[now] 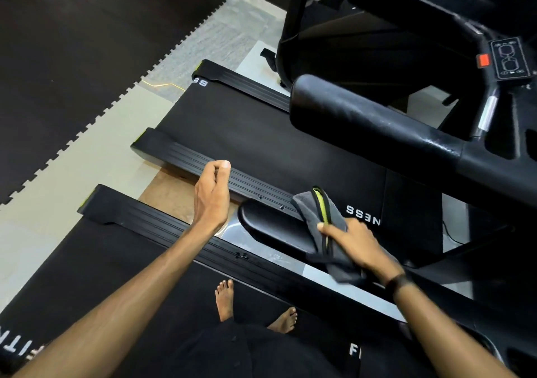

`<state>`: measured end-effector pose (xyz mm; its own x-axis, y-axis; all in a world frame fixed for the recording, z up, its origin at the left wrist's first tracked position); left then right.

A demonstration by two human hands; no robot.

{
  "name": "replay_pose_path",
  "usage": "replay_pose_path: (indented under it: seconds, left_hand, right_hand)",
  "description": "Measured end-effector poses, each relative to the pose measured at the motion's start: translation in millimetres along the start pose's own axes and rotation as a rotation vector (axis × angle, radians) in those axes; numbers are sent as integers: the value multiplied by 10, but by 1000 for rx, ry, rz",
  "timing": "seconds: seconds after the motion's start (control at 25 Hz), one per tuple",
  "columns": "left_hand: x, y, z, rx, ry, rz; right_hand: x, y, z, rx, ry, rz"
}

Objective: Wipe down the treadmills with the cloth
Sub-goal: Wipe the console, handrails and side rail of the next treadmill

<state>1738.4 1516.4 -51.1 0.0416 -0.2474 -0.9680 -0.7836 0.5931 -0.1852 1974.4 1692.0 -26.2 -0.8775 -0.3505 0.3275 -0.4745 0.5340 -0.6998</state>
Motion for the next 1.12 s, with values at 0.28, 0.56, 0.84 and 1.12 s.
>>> replay_pose_path:
  seconds: [0.28,0.56,0.84,1.12]
  left_hand:
    - [-30,21,136,-7,25,-16]
    - [-28,46,141,1,41,-17]
    - [-270,13,448,44,122,88]
    - [-375,-2,579,104,229,179]
  right_hand:
    - [1255,364,362,48,-65,-240]
    - [27,-276,124,-122,-130,-179]
    - [1313,353,368,67,-165,-266]
    - [-384,-310,-57,-37,-171,-112]
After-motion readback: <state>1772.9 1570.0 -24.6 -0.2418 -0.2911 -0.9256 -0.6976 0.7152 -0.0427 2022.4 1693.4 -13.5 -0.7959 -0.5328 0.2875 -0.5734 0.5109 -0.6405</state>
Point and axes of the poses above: each hand's wrist, its own y-axis towards the middle knuckle, its own z-axis out of the palm, x = y × z, the point moved 3 cm from there along y, towards the middle knuckle, and after that the axes turned 11 degrees about x, right-handed, at the moved point
